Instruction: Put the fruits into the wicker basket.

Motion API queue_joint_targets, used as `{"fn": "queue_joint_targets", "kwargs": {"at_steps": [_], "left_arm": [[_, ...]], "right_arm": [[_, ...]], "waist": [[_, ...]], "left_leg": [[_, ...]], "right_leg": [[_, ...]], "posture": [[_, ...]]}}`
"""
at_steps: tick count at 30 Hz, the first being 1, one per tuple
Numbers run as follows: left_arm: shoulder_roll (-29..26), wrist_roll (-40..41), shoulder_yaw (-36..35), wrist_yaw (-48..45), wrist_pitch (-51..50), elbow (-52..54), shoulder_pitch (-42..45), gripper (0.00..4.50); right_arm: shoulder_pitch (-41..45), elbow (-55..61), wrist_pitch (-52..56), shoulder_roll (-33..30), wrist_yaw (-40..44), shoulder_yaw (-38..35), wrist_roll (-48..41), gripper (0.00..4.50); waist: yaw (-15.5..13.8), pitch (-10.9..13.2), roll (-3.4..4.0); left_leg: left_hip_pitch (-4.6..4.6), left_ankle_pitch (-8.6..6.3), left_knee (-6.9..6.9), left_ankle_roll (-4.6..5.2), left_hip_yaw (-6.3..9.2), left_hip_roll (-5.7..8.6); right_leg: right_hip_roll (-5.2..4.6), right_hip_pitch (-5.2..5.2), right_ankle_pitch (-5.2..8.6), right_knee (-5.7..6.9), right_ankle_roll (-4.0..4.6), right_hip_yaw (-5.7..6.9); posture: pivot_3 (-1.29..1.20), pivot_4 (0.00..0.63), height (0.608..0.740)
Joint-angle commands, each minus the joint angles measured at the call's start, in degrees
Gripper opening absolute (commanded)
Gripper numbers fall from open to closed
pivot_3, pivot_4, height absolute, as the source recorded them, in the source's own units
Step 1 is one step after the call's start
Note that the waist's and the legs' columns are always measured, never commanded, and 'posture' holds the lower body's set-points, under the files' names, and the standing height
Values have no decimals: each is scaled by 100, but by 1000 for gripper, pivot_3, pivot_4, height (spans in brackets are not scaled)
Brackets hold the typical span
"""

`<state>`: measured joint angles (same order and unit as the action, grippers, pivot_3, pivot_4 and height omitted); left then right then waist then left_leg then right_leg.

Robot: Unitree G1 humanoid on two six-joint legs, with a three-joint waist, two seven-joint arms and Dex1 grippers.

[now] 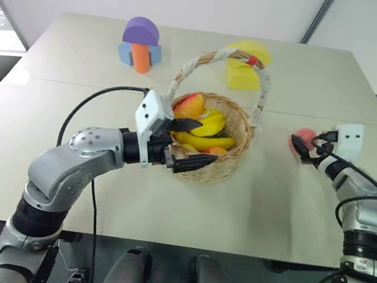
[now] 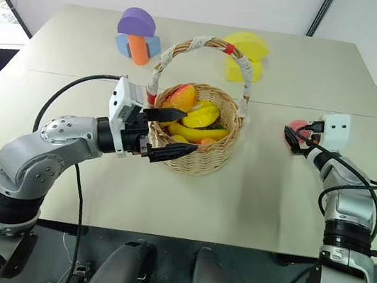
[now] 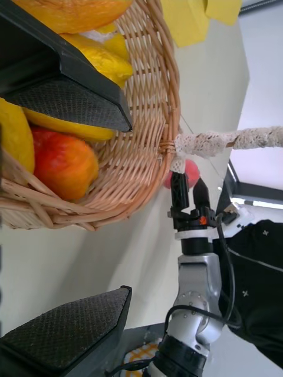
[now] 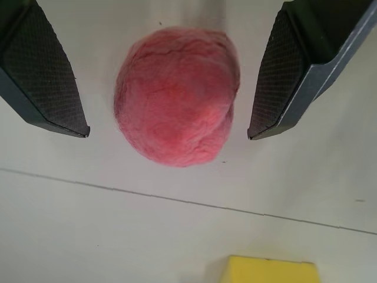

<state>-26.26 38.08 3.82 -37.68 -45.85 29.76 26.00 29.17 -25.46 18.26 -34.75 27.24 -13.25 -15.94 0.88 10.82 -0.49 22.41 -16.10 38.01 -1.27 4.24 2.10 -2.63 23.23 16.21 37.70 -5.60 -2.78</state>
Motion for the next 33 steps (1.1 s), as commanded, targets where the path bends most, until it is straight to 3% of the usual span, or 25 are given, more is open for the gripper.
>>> {"fn": "queue_joint_targets", "kwargs": {"at_steps": [1,3,7,8,14,17,20,25,30,33], "left_arm": [[-57,-10,29,66,44,265,-30,4480],[-63,4,21,92,45,282,-49,4500],[-78,53,-61,111,69,294,-95,4500],[-99,61,-114,85,114,282,-125,4500],[-277,141,-741,-158,549,95,-583,4500],[-478,109,-1202,-456,943,-198,-982,4500],[-708,71,-1410,-756,1180,-448,-1199,4500],[-867,-50,-1354,-883,1341,-654,-1183,4500],[-810,-23,-1300,-803,1364,-542,-1184,4500],[-792,2,-1298,-734,1351,-418,-1256,4500]], "right_arm": [[312,-491,-185,-7,14,-101,47,4500],[374,-644,-258,0,33,-107,56,3970],[385,-590,-376,-3,90,-155,-15,2306],[313,-403,-371,-39,107,-160,-19,2204],[-652,1754,-115,-512,802,-168,-244,2204],[-1347,3569,316,-886,1484,-246,-918,2204],[-1519,4957,1037,-1019,1681,-27,-1682,2204],[-758,5523,1820,-294,796,759,-1806,2204],[-60,5097,2355,472,-25,1445,-1304,2204],[32,4975,2289,543,3,1615,-1128,3573]], "waist": [[1,0,0],[2,0,0],[8,0,0],[12,0,0],[-6,0,5],[-2,1,8],[30,1,8],[3,0,3],[-13,-1,3],[-35,0,3]], "left_leg": [[0,0,0,0,-1,2],[0,0,0,0,-1,3],[0,0,0,0,0,2],[0,0,0,0,0,2],[2,0,-1,0,0,-1],[4,-1,-4,2,2,-2],[-1,-1,-3,2,2,-6],[-9,2,1,-3,12,-7],[6,1,-2,-4,14,-4],[13,1,-5,-4,17,1]], "right_leg": [[0,0,0,0,0,0],[0,0,0,1,0,0],[0,0,0,1,0,0],[1,0,0,1,0,0],[-1,7,0,5,0,-2],[-3,11,1,5,1,-2],[-1,6,1,4,1,-3],[-3,-9,0,3,1,0],[-8,13,0,4,2,1],[-15,17,1,2,3,3]], "posture": [[0,150,740],[0,150,740],[0,150,740],[0,150,740],[0,150,740],[0,150,740],[0,150,740],[0,150,740],[0,150,740],[0,150,740]]}}
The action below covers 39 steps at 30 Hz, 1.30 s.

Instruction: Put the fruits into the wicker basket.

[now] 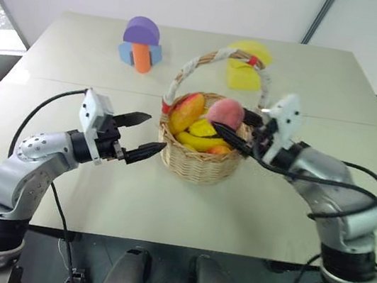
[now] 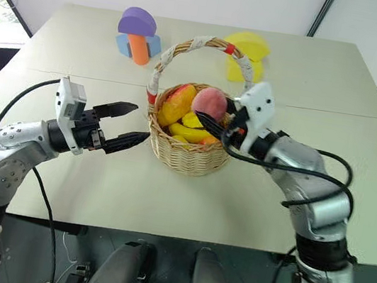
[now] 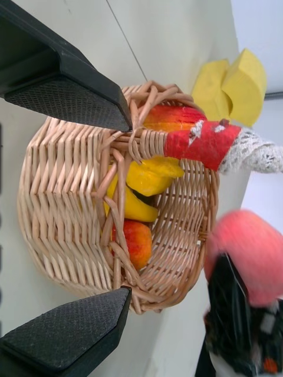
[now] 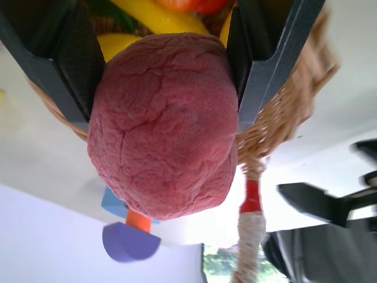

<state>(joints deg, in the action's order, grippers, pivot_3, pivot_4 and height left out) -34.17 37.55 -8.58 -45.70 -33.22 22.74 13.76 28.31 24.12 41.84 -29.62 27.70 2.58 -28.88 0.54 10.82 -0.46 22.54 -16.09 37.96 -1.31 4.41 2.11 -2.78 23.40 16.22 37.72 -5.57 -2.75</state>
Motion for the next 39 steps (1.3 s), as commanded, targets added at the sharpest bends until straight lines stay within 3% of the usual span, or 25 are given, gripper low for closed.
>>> {"fn": "queue_joint_targets", "kwargs": {"at_steps": [1,2,7,13,25,28,34,35,39], "left_arm": [[2,70,-67,92,79,326,-59,4500],[2,89,-83,117,71,371,-90,4500],[12,99,-120,212,87,447,-236,4500],[18,166,-150,231,75,420,-261,4500],[65,254,12,157,19,316,-1,4500],[57,305,-4,207,1,381,-22,4500],[79,331,16,271,4,470,-107,4500],[84,331,26,280,7,470,-108,4500],[109,337,57,292,18,461,-85,4500]], "right_arm": [[122,43,-122,26,-7,40,187,4052],[114,125,-171,0,92,17,137,4420],[-410,863,-531,-680,1076,-471,-271,4420],[-1242,965,-292,-1106,1421,-1734,-1166,4420],[-329,-955,-749,187,-1,-1201,-145,4420],[-250,-1061,-809,362,-18,-1202,-167,3581],[-245,-1065,-873,366,75,-1242,-223,415],[-245,-1058,-882,359,84,-1259,-225,68],[-324,-909,-1124,158,94,-1571,-153,76]], "waist": [[4,0,0],[11,0,0],[0,0,0],[11,1,-1],[37,0,0],[18,0,0],[24,0,0],[33,1,0],[32,1,1]], "left_leg": [[1,-1,0,1,0,2],[4,-2,0,3,-1,4],[6,-4,-4,6,2,2],[-1,-5,-4,9,6,2],[-11,-2,-4,4,2,-6],[-7,-3,-6,4,2,-4],[-4,-4,-6,6,2,0],[-4,-4,-6,6,2,-1],[-5,-3,-6,6,2,-3]], "right_leg": [[-3,0,0,-3,0,0],[-4,-1,0,-8,0,0],[-3,-2,0,-15,-1,5],[-3,-18,-1,-21,-1,9],[9,-16,-2,-14,0,5],[7,-14,-2,-15,0,5],[1,-13,-2,-17,0,5],[2,-13,-2,-17,0,5],[5,-12,-2,-17,0,5]], "posture": [[0,150,740],[0,150,740],[0,150,740],[0,150,740],[0,150,740],[0,150,740],[0,150,740],[0,150,740],[0,150,740]]}}
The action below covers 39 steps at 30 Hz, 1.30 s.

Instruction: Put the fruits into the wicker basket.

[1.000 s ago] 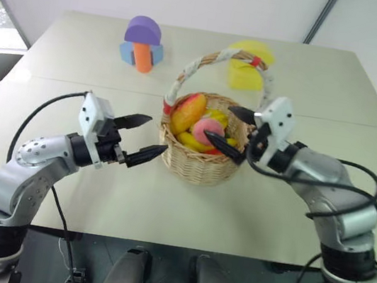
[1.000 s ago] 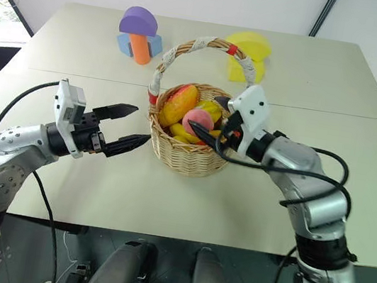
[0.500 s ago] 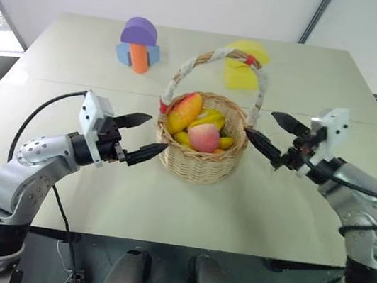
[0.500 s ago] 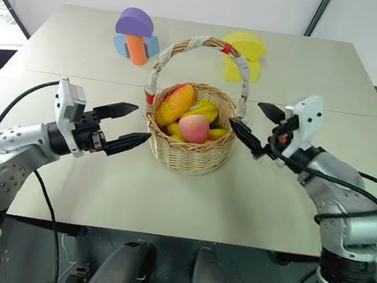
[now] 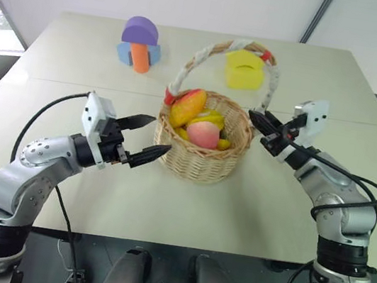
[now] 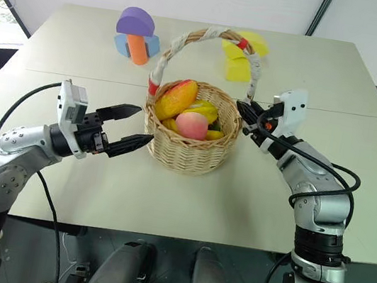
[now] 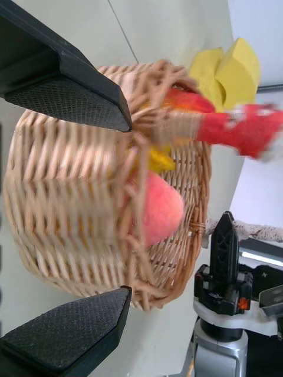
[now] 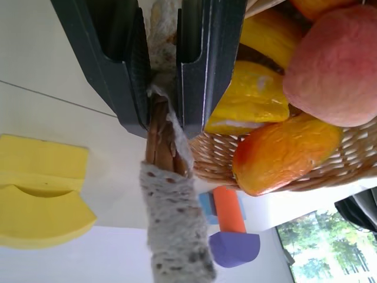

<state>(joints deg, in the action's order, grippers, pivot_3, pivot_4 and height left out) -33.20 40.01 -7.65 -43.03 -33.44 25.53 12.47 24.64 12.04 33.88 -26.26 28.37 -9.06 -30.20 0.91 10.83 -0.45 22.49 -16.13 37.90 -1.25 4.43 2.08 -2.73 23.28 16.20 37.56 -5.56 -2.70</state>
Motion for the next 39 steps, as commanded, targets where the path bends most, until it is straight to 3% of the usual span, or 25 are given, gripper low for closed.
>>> {"fn": "queue_joint_targets", "kwargs": {"at_steps": [1,5,10,14,19,20,23,26,33,37,39], "left_arm": [[15,91,-33,24,41,173,52,4500],[26,97,-1,-4,48,136,88,4500],[104,47,161,-103,79,-7,227,4500],[145,18,231,-139,99,-77,314,4500],[134,26,203,-138,90,-48,286,4500],[130,30,195,-133,86,-37,274,4500],[120,26,174,-121,89,-23,230,4500],[112,12,114,-81,98,-59,176,4500],[32,-328,-133,74,331,-568,-62,4500],[-19,-870,-144,239,653,-1120,-257,4500],[-52,-1223,-76,245,973,-1385,-455,4500]], "right_arm": [[29,301,-362,-257,11,-546,-17,76],[77,-47,-473,-704,-368,-1203,203,76],[285,-1514,-1000,-1326,-1218,-1837,999,76],[539,-2541,-1477,-1396,-1664,-2009,1300,76],[431,-2806,-1748,-1332,-1681,-2074,1281,76],[385,-2744,-1733,-1308,-1667,-2110,1218,1118],[230,-2495,-1719,-1296,-1720,-2203,1178,2435],[-54,-2086,-1735,-1325,-1724,-2355,1137,4038],[-1336,-1099,-1884,-1438,-822,-2840,700,4038],[-2080,-461,-2049,-1385,271,-2576,314,4038],[-2358,140,-1833,-1316,805,-2059,-7,4038]], "waist": [[-9,0,0],[-37,0,0],[-29,0,0],[35,0,1],[73,-2,11],[68,-2,11],[27,-2,11],[4,-2,11],[-17,-2,11],[35,-3,12],[77,-3,12]], "left_leg": [[0,0,0,0,0,0],[2,0,0,1,0,5],[2,0,0,1,-4,7],[-1,0,-1,1,-15,-1],[-9,0,-2,2,-34,-8],[-9,0,0,2,-34,-7],[-9,0,4,3,-34,-5],[-8,-1,4,4,-33,-5],[-8,-2,4,5,-30,-3],[-16,-2,2,6,-31,-6],[-20,-2,1,7,-34,-8]], "right_leg": [[0,0,0,0,0,0],[-5,-1,0,-1,0,1],[-5,-5,0,-3,0,1],[5,-1,0,-2,0,-5],[14,5,0,12,0,-17],[13,4,0,14,0,-17],[11,2,0,17,-1,-17],[10,3,0,17,-1,-18],[8,-1,0,15,-1,-17],[11,-4,0,15,-1,-18],[13,-4,0,16,-1,-21]], "posture": [[0,150,740],[0,150,740],[0,150,740],[0,150,740],[0,150,740],[0,150,740],[0,150,740],[0,150,740],[0,150,740],[0,150,740],[0,150,740]]}}
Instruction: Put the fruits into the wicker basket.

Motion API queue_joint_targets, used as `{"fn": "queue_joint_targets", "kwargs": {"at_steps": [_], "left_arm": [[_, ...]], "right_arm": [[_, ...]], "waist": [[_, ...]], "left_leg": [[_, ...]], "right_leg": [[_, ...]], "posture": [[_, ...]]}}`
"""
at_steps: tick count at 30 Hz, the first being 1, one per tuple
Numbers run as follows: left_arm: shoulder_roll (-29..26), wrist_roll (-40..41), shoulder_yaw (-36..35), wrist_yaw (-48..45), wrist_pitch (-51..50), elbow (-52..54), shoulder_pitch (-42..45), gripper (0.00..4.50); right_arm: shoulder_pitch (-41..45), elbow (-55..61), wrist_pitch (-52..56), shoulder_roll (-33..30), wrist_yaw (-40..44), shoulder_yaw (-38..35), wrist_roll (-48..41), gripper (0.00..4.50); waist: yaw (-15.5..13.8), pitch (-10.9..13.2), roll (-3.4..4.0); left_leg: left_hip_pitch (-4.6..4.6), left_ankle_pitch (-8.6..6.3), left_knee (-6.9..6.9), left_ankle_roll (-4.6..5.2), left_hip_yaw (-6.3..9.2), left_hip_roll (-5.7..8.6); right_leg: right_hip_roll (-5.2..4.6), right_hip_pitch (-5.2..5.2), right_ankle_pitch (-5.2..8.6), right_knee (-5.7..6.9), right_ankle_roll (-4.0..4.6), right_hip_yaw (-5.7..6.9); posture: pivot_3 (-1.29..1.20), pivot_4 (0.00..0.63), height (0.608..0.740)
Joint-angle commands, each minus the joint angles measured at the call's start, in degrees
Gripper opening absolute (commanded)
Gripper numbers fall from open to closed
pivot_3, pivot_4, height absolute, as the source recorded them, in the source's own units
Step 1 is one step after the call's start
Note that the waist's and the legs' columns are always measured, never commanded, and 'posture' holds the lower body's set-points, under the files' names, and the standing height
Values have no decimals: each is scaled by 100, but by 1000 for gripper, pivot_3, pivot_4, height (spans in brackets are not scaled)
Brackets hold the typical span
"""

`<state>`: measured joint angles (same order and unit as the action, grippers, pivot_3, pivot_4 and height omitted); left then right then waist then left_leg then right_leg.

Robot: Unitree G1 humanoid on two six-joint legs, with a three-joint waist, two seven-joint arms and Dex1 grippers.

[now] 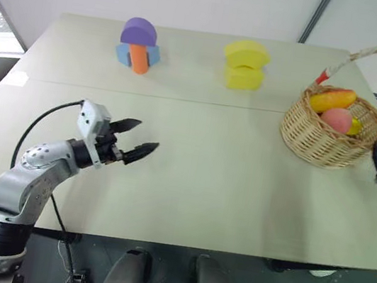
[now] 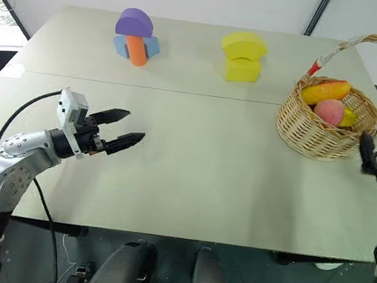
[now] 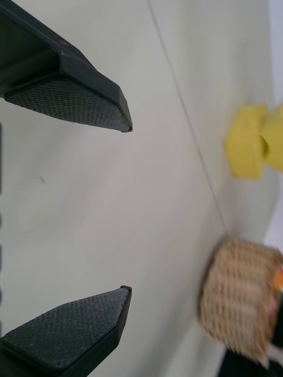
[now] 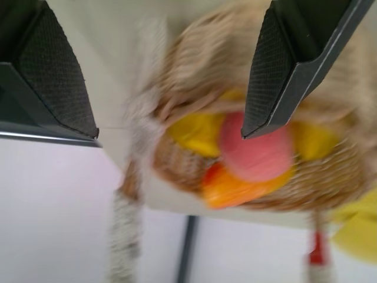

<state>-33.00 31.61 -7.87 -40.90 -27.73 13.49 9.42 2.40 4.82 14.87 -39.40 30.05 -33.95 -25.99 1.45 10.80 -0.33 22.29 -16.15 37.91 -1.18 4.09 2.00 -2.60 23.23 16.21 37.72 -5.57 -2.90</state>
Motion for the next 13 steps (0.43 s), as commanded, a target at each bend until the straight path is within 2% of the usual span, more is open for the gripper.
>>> {"fn": "queue_joint_targets", "kwargs": {"at_steps": [1,6,13], "left_arm": [[-50,-477,-56,53,505,-271,-229,4500],[112,-742,-53,224,737,-362,-476,4500],[224,-701,-161,335,748,-44,-804,4500]], "right_arm": [[-230,1120,201,11,856,705,-554,4038],[-208,1240,251,67,1174,1649,-315,4038],[100,771,112,183,1286,1957,-153,4038]], "waist": [[48,-1,1],[37,0,-1],[-80,0,-2]], "left_leg": [[-1,0,0,0,0,-2],[0,1,2,-1,9,-2],[8,-1,1,-2,11,3]], "right_leg": [[1,-1,0,0,0,0],[-7,-5,0,1,0,3],[-18,-1,0,-8,0,3]], "posture": [[0,150,740],[0,150,740],[0,150,740]]}}
